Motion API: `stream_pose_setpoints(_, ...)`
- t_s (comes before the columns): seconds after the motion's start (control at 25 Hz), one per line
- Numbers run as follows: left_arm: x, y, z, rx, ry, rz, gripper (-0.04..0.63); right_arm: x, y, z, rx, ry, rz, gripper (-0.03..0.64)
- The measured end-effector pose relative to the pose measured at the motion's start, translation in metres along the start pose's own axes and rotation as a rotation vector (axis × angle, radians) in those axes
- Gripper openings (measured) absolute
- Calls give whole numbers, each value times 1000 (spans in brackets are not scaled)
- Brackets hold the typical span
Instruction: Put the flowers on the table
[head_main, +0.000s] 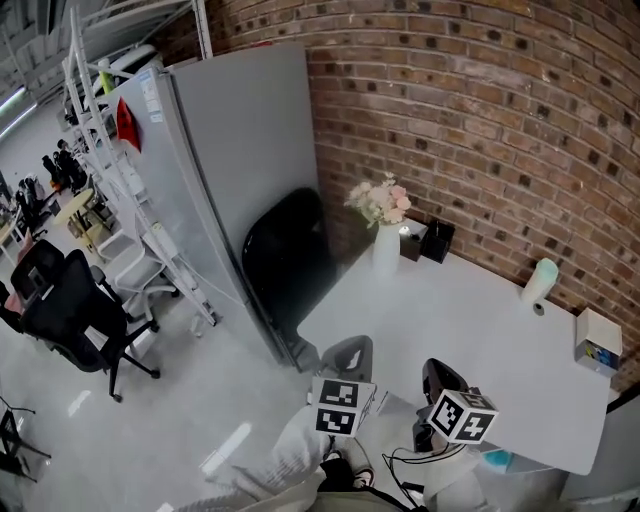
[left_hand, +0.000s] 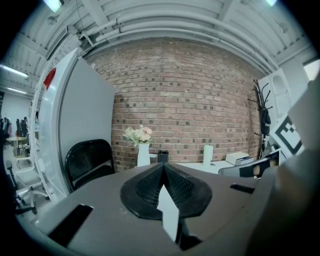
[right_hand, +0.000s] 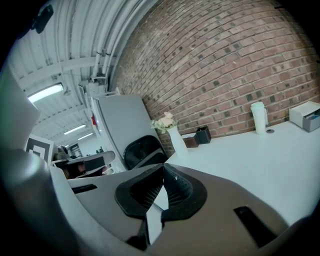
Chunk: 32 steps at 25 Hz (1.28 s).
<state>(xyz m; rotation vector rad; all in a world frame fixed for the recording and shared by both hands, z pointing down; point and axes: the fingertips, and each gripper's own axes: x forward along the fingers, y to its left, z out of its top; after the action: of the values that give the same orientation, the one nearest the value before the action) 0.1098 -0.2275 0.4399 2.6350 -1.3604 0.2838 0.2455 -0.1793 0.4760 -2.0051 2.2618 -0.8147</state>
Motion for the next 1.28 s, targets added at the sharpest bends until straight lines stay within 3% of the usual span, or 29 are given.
stream_pose_setpoints(0.68, -13, 50, -6, -84, 45, -25, 8, 19, 62, 6, -54, -5, -16, 25)
stream_pose_setpoints(0.92, -3, 44, -2, -95, 50, -63, 8, 24, 63, 11, -53, -11, -21, 25)
stream_pose_setpoints(1.28, 4, 43, -6, -93, 66, -56, 8, 29, 61, 12, -84, -22, -15, 23)
